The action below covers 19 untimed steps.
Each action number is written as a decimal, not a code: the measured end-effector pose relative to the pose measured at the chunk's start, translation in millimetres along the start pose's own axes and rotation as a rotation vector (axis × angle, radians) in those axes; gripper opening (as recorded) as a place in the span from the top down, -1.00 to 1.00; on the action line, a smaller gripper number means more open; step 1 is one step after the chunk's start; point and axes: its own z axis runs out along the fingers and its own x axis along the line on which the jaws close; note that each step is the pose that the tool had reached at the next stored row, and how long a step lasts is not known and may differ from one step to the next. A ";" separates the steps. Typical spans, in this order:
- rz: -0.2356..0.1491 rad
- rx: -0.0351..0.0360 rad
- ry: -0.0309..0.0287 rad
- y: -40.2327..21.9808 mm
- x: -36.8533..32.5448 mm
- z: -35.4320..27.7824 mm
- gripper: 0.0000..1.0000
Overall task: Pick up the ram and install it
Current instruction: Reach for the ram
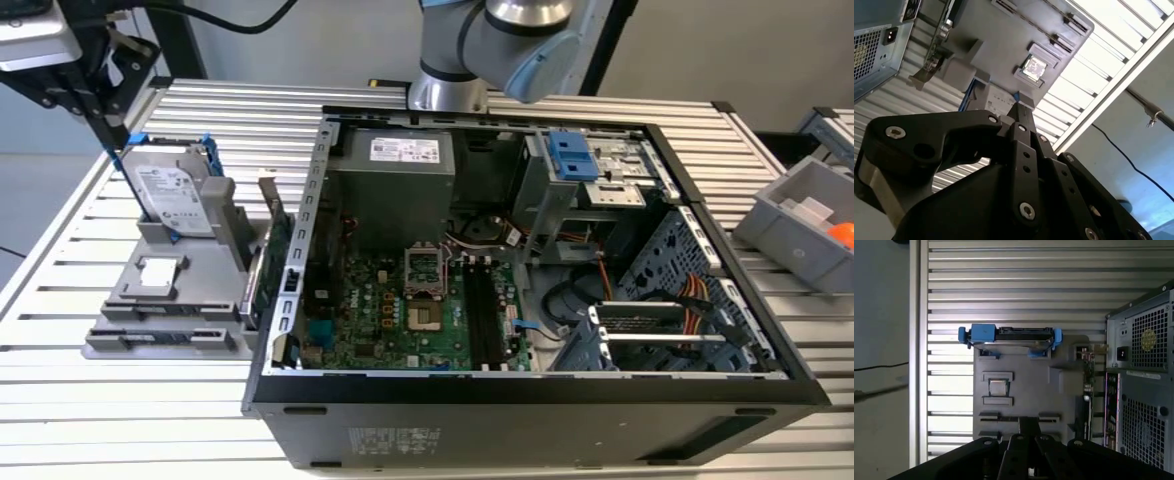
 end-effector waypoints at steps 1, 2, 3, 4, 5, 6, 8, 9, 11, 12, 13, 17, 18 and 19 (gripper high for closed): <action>0.000 0.0000 -0.0001 -1.8 0.0 -0.1 1.00; 0.000 0.0000 0.0000 -3.6 0.1 -0.2 1.00; 0.000 -0.0001 -0.0001 -5.4 0.0 -0.3 1.00; 0.000 -0.0001 -0.0001 -7.1 0.0 -0.4 1.00; 0.000 0.0000 0.0000 -8.7 0.0 -0.5 1.00; 0.000 0.0000 0.0000 -10.5 0.0 -0.7 1.00; 0.000 0.0000 0.0000 -13.6 -0.1 -0.8 1.00; 0.000 0.0000 0.0000 -15.0 -0.1 -0.9 1.00; 0.000 -0.0001 0.0000 -17.6 -0.3 -1.0 1.00; 0.000 0.0000 0.0002 -18.9 -0.4 -1.1 1.00; 0.000 0.0000 0.0003 -20.1 -0.5 -1.2 1.00; 0.000 0.0000 0.0006 -25.1 -0.8 -1.4 1.00; 0.000 0.0000 0.0007 -26.4 -0.9 -1.6 1.00; 0.000 0.0000 0.0007 -27.8 -0.9 -1.6 1.00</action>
